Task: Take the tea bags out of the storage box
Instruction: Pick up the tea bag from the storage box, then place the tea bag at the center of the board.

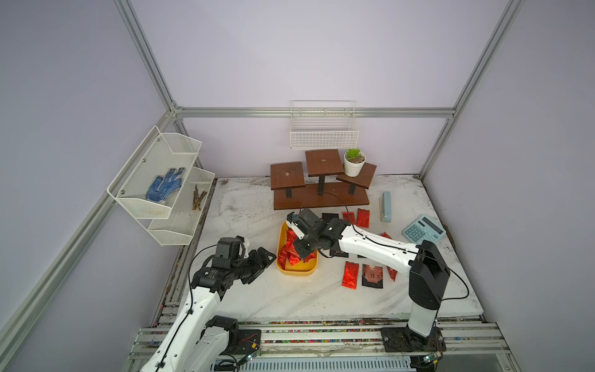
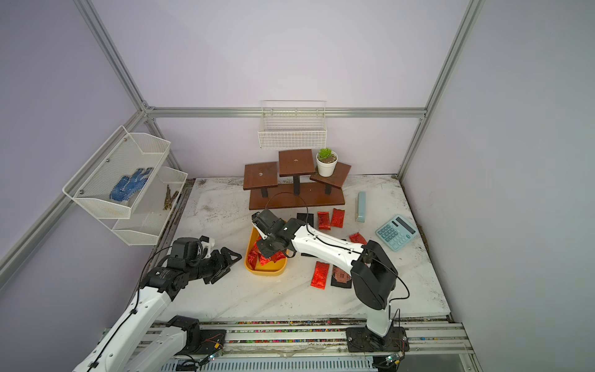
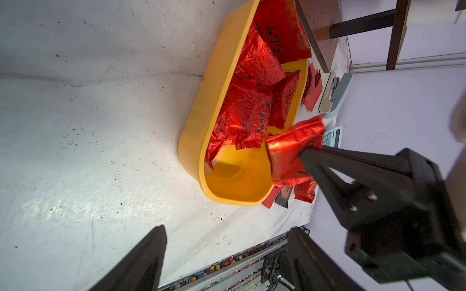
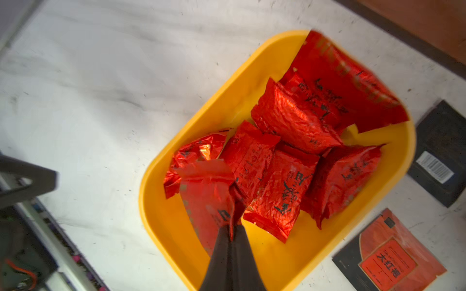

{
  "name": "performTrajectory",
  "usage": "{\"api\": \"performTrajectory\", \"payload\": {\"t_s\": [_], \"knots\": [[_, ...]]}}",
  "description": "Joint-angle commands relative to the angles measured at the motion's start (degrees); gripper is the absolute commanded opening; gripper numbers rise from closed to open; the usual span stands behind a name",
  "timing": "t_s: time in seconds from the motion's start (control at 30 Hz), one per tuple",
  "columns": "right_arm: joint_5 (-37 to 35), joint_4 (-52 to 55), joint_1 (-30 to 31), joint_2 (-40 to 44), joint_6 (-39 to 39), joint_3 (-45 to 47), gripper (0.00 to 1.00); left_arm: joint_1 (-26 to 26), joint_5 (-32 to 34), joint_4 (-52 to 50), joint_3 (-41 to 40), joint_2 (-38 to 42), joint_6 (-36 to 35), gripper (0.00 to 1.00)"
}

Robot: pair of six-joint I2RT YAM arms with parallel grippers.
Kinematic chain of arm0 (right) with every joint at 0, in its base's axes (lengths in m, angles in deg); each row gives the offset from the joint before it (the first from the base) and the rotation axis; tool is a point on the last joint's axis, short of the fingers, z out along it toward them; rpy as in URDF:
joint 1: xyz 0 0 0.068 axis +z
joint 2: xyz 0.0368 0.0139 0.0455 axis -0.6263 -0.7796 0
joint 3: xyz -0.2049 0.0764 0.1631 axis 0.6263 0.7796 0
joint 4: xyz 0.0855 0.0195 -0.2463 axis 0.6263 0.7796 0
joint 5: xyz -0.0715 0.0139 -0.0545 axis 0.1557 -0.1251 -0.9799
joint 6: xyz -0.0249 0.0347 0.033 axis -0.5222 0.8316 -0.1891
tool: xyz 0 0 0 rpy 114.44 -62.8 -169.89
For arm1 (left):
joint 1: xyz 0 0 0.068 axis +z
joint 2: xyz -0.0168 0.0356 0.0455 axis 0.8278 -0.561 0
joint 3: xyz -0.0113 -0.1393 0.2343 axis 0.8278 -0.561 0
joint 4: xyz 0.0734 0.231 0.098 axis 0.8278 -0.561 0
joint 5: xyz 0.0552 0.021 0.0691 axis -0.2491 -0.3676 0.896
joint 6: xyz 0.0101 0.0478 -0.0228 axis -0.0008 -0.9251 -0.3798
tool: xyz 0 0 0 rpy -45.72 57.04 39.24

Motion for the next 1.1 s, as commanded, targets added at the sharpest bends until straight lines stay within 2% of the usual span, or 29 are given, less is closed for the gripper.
{"api": "performTrajectory", "payload": {"t_s": [0.0, 0.27, 0.47, 0.7, 0.93, 1.07], "knots": [[1.30, -2.45, -1.91, 5.72, 5.91, 3.26, 0.00, -1.39, 0.64, 0.57, 2.36, 0.67, 0.48, 0.78], [-0.72, -7.07, -8.77, 24.29, 17.43, 19.73, 0.00, -3.86, 4.63, -0.69, 5.25, -2.04, -1.10, 0.77], [-2.84, -11.52, -11.92, 35.36, 25.46, 34.78, 0.00, -4.08, 7.92, -2.72, 11.29, -9.92, -6.56, 0.74], [2.25, -16.06, -12.18, 31.25, 34.56, 42.62, 0.00, -5.17, 13.45, -5.21, 17.32, -19.71, -13.79, 0.71], [7.33, -30.90, -12.37, 28.20, 45.93, 51.44, 0.00, -5.91, 18.30, -5.31, 18.59, -22.68, -18.57, 0.71], [8.15, -36.06, -12.30, 27.96, 52.26, 54.58, 0.00, -5.98, 18.83, -4.13, 18.20, -23.69, -20.32, 0.71]]}}
